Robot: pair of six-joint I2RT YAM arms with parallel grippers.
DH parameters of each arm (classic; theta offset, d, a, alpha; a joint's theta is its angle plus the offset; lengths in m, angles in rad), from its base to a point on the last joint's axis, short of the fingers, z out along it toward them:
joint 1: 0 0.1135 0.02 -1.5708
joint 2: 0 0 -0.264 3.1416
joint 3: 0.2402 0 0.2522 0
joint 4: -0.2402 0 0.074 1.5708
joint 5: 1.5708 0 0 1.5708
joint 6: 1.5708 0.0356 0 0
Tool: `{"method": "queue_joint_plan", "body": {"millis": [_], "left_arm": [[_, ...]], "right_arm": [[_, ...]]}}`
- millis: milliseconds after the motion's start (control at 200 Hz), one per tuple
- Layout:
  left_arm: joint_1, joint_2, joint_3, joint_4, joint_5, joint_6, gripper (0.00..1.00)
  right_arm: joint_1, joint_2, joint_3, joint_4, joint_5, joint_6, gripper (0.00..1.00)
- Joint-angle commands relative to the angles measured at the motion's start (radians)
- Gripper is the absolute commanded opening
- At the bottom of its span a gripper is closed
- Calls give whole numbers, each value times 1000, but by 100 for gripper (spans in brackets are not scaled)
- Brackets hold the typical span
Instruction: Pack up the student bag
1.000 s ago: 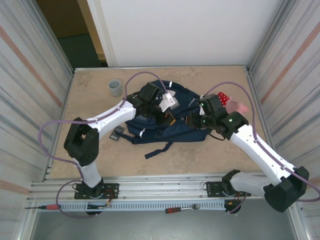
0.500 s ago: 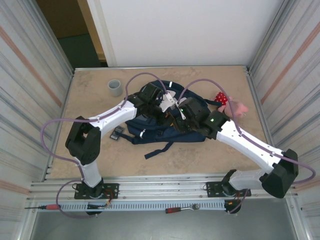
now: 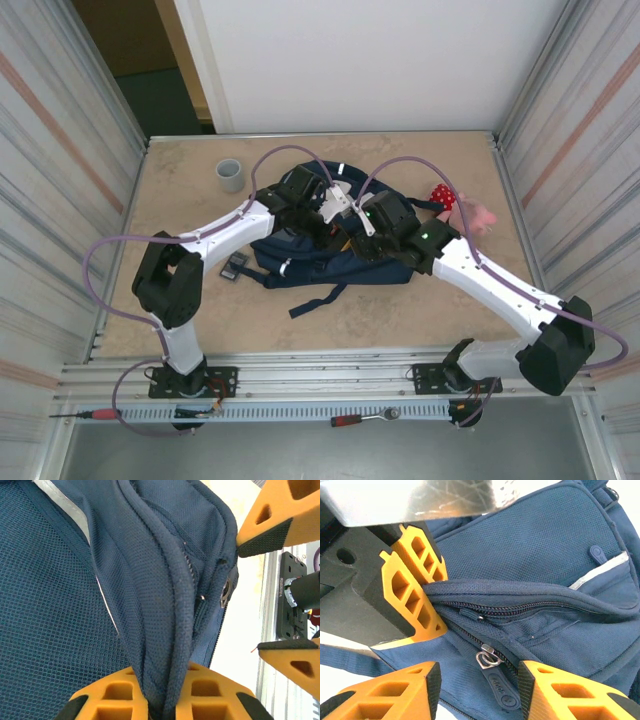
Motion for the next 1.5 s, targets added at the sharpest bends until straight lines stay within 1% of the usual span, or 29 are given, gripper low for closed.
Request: {"method": "queue_joint_plan", "body": {"millis": [0, 90, 200, 291, 351, 391, 481, 541, 616, 792, 857, 907, 962, 1027, 1117, 1158, 1233, 1313, 1358, 1493], "left_arm": [[7, -23, 41, 2, 108, -43, 0], [8, -27, 40, 7, 109, -45, 0], [13, -34, 35, 23, 120, -61, 0], [18, -40, 27, 37, 125, -73, 0], [20, -40, 26, 40, 126, -77, 0], [23, -40, 24, 39, 126, -78, 0], [27, -42, 24, 38, 126, -79, 0], [27, -42, 21, 38, 126, -79, 0], [27, -43, 17, 38, 124, -77, 0], [27, -38, 13, 29, 108, -65, 0], [27, -37, 10, 29, 107, -65, 0], [27, -38, 7, 32, 110, -66, 0], [28, -40, 4, 36, 113, -72, 0], [27, -40, 4, 48, 120, -90, 0], [28, -40, -3, 83, 145, -153, 0], [27, -40, -13, 115, 158, -202, 0], [27, -29, -33, 166, 187, -315, 0], [27, -7, -33, 152, 199, -375, 0], [27, 4, -29, 134, 192, -393, 0], [27, 29, -28, 112, 221, -410, 0]], "right_arm": [[-14, 38, -26, 4, 25, -23, 46], [-15, 49, -31, -5, 76, -11, 46], [-4, 57, -37, -27, 172, 9, 46], [6, 56, -44, -39, 225, 22, 44], [14, 50, -49, -39, 248, 37, 38], [15, 42, -48, -40, 255, 50, 31], [10, 19, -47, -45, 242, 73, 21], [-4, 3, -44, -50, 214, 93, 16], [-37, -26, -44, -50, 142, 122, 12], [-145, -79, -51, -33, -127, 167, 5], [-178, -90, -54, -32, -197, 178, 2], [-192, -102, -55, -31, -226, 182, 1], [-192, -114, -57, -34, -228, 183, 5], [-187, -133, -62, -34, -222, 203, 16], [-185, -153, -79, -23, -262, 289, 31], [-182, -159, -84, -22, -276, 343, 34], [-171, -170, -97, -30, -265, 453, 38], [-162, -173, -105, -44, -251, 548, 42], [-148, -170, -106, -45, -242, 562, 42], [-101, -111, -49, -107, -129, 581, 44]]}}
